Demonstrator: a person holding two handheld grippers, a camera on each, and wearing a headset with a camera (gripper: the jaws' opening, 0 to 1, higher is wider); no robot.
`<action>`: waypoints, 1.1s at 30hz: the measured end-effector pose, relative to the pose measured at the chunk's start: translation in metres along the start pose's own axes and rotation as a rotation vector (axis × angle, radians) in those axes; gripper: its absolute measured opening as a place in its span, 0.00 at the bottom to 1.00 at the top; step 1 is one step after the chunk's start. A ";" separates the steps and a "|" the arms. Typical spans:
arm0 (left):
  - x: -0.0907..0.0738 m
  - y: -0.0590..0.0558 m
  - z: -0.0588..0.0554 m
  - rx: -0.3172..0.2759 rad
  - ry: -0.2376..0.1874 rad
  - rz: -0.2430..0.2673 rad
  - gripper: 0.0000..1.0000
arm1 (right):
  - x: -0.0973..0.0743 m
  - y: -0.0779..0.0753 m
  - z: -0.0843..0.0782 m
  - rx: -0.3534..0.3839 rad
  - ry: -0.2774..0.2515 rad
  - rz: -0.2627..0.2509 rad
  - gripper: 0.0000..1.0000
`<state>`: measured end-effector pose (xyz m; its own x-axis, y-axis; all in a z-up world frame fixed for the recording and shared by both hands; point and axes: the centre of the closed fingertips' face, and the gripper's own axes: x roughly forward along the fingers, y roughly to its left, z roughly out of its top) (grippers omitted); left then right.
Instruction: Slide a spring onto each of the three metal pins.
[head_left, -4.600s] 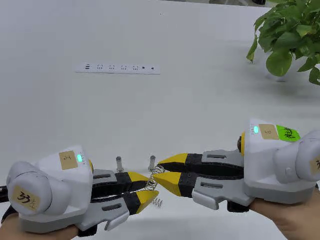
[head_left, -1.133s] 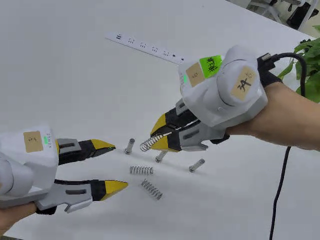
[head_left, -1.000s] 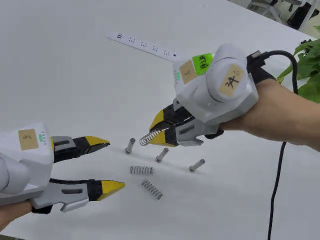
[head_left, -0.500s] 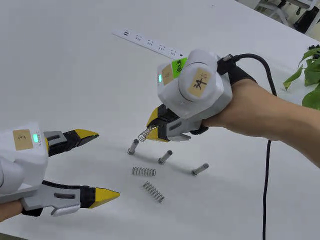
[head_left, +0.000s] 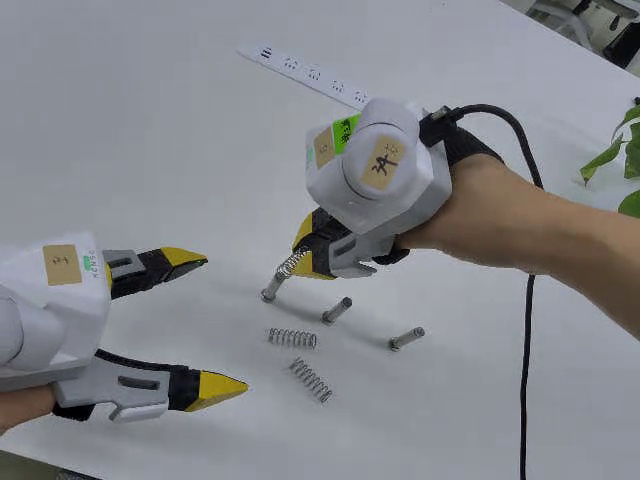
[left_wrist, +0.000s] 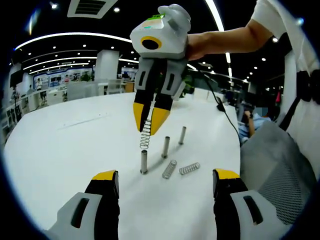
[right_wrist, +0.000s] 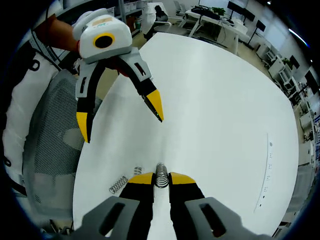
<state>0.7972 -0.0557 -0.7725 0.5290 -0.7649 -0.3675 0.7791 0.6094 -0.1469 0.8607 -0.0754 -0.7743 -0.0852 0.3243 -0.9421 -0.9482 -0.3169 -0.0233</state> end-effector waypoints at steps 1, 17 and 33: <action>0.000 0.000 0.000 0.001 -0.001 -0.002 0.78 | 0.001 0.000 0.000 -0.002 0.004 0.003 0.12; 0.001 0.000 -0.001 -0.007 -0.008 -0.005 0.79 | 0.008 0.001 -0.002 -0.022 0.027 0.021 0.12; 0.002 0.001 -0.002 -0.008 -0.009 -0.006 0.79 | 0.021 0.001 -0.005 -0.028 0.046 0.032 0.12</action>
<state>0.7983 -0.0566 -0.7749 0.5269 -0.7706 -0.3584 0.7799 0.6060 -0.1563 0.8591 -0.0730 -0.7957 -0.1010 0.2724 -0.9569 -0.9361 -0.3517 -0.0013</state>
